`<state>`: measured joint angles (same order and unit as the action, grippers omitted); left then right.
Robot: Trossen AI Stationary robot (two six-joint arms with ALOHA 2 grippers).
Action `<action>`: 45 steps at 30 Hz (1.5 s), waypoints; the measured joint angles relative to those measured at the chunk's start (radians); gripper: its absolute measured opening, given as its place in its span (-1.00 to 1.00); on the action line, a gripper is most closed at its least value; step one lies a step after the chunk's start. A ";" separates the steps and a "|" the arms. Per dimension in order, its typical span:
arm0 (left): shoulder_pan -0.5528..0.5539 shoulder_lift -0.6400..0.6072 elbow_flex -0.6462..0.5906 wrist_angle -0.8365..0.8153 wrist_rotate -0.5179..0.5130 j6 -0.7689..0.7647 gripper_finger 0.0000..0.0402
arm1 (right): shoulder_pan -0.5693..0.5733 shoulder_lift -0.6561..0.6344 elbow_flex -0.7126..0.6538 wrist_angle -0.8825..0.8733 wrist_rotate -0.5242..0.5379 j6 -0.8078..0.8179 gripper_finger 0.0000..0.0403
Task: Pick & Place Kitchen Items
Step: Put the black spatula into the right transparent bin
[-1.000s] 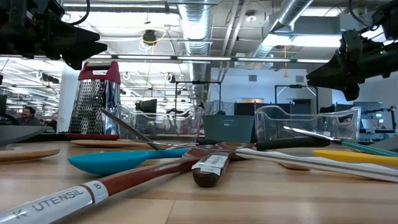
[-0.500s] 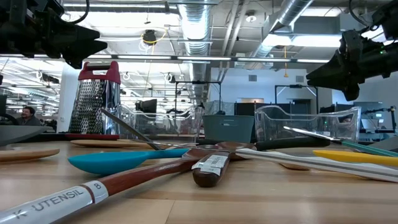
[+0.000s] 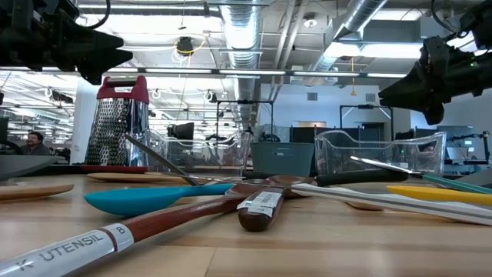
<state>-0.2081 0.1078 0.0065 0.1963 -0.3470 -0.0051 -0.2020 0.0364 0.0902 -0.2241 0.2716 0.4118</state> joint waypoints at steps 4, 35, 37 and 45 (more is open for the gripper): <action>0.000 0.000 0.000 0.000 0.000 0.000 -0.12 | 0.000 0.000 0.000 0.002 -0.016 0.000 -0.52; 0.000 0.000 0.000 0.007 0.000 0.000 -0.12 | 0.122 0.280 0.000 0.466 -0.073 -0.029 -0.52; 0.000 0.000 0.000 0.007 0.000 0.000 -0.12 | 0.131 0.326 0.000 0.528 -0.073 -0.031 -0.52; 0.000 0.000 0.000 0.006 0.000 0.000 -0.12 | 0.150 0.482 0.000 0.724 -0.073 -0.082 -0.52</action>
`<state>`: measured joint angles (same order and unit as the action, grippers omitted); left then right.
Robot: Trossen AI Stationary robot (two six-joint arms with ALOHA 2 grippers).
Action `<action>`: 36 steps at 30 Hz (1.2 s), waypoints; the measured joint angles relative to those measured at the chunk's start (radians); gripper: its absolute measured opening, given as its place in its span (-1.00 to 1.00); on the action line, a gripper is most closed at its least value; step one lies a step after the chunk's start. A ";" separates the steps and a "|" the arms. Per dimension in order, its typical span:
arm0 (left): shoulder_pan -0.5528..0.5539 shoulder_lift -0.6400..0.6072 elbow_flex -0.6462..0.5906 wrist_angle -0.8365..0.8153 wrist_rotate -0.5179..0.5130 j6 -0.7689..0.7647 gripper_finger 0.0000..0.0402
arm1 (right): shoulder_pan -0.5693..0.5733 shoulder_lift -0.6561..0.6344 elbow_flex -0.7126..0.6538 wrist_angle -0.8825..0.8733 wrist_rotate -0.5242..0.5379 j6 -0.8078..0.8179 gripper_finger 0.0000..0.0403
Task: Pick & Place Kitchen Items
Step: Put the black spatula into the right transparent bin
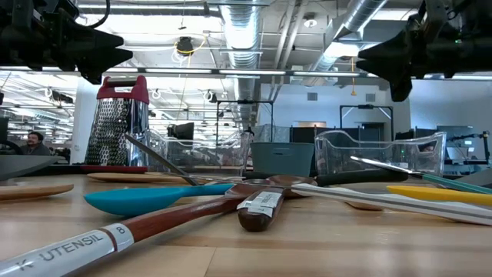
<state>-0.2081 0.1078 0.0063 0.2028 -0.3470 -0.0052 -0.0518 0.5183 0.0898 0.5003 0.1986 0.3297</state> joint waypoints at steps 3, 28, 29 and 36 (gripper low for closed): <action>0.000 0.000 0.000 0.000 0.000 0.000 -0.12 | 0.000 0.048 0.006 0.031 0.000 0.000 -0.52; 0.000 0.004 0.000 -0.001 0.000 0.000 -0.12 | 0.040 0.669 0.383 0.028 -0.070 -0.373 -0.52; 0.000 0.005 0.000 0.000 0.000 0.000 -0.12 | 0.040 0.694 0.410 0.023 -0.071 -0.362 -0.52; 0.000 0.013 0.000 -0.001 0.000 -0.030 -0.12 | 0.042 0.807 0.685 -0.350 -0.071 -0.371 -0.52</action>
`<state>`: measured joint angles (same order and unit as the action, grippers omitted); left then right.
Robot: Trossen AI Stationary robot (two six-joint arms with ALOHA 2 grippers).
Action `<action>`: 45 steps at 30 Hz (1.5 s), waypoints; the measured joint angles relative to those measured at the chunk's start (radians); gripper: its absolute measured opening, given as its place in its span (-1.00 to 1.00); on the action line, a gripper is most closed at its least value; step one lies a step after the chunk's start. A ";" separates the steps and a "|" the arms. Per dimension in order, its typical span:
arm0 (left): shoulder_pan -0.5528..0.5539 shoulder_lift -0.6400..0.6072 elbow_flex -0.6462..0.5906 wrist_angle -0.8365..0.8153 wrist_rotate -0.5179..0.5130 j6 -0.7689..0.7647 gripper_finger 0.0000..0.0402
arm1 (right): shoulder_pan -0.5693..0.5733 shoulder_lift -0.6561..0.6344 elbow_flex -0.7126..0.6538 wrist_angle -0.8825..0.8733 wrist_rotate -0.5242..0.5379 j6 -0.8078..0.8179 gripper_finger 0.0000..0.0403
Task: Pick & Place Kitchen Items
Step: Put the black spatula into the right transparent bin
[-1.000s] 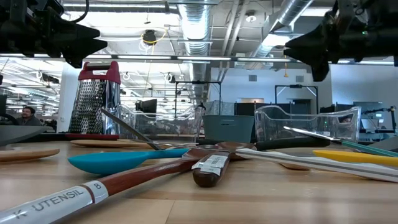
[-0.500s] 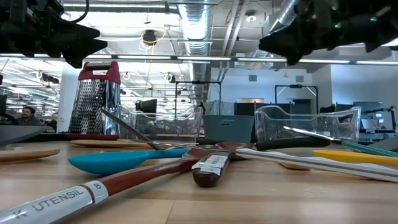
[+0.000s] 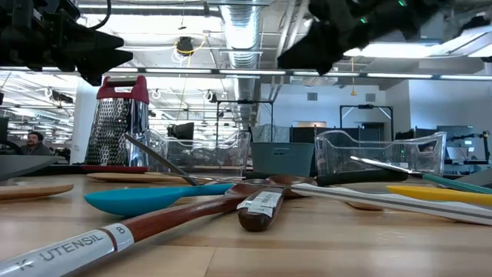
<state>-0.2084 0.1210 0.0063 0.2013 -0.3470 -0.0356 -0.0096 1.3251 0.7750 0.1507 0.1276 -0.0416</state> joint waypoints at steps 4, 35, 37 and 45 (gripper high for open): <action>0.000 0.021 0.000 0.002 0.000 -0.006 -0.12 | -0.006 0.061 0.154 -0.222 0.000 -0.059 -0.52; 0.000 0.137 0.000 0.016 0.002 -0.059 -0.12 | -0.014 0.478 0.464 -0.744 -0.312 -0.106 -0.52; 0.000 0.137 0.000 0.017 0.000 -0.059 -0.12 | -0.014 0.494 0.464 -0.741 -0.310 -0.132 -0.52; 0.000 0.137 0.000 0.023 -0.002 -0.059 -0.12 | -0.011 0.532 0.463 -0.735 -0.197 -0.173 -0.48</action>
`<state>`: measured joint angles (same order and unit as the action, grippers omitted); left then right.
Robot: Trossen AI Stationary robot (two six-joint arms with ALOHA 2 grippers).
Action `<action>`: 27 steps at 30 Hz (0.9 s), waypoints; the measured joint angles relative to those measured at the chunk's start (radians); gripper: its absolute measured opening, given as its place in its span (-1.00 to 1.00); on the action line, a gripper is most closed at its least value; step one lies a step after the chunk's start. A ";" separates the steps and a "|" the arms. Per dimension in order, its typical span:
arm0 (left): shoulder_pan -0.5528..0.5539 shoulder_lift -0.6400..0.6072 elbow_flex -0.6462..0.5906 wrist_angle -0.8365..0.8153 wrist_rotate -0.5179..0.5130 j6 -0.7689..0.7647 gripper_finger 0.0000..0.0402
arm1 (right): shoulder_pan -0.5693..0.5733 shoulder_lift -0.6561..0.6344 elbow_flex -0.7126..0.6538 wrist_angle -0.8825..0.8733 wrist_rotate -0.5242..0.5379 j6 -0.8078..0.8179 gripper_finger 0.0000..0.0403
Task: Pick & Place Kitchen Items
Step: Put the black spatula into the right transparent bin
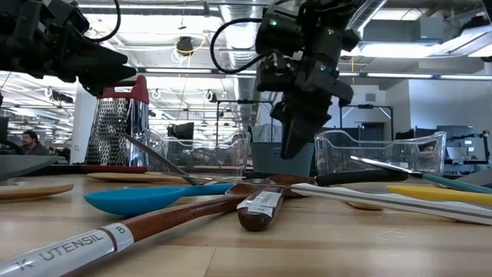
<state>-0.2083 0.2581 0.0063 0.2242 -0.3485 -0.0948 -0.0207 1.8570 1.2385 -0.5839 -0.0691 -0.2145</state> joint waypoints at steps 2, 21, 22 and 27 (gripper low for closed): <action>0.000 0.000 0.000 0.002 0.000 0.000 -0.12 | 0.003 -0.001 0.000 0.015 0.024 -0.006 -0.44; 0.000 0.000 0.000 0.002 0.001 0.000 -0.12 | 0.003 0.100 -0.001 0.046 0.015 -0.014 -0.13; 0.000 0.000 0.000 0.002 0.001 0.000 -0.12 | 0.003 0.108 0.000 0.049 0.017 -0.014 -0.14; 0.000 0.000 0.000 0.002 0.001 0.000 -0.12 | -0.003 0.129 0.003 0.052 0.014 -0.013 -0.22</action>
<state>-0.2081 0.2584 0.0063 0.2260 -0.3473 -0.0948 -0.0234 1.9858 1.2415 -0.5320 -0.0555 -0.2276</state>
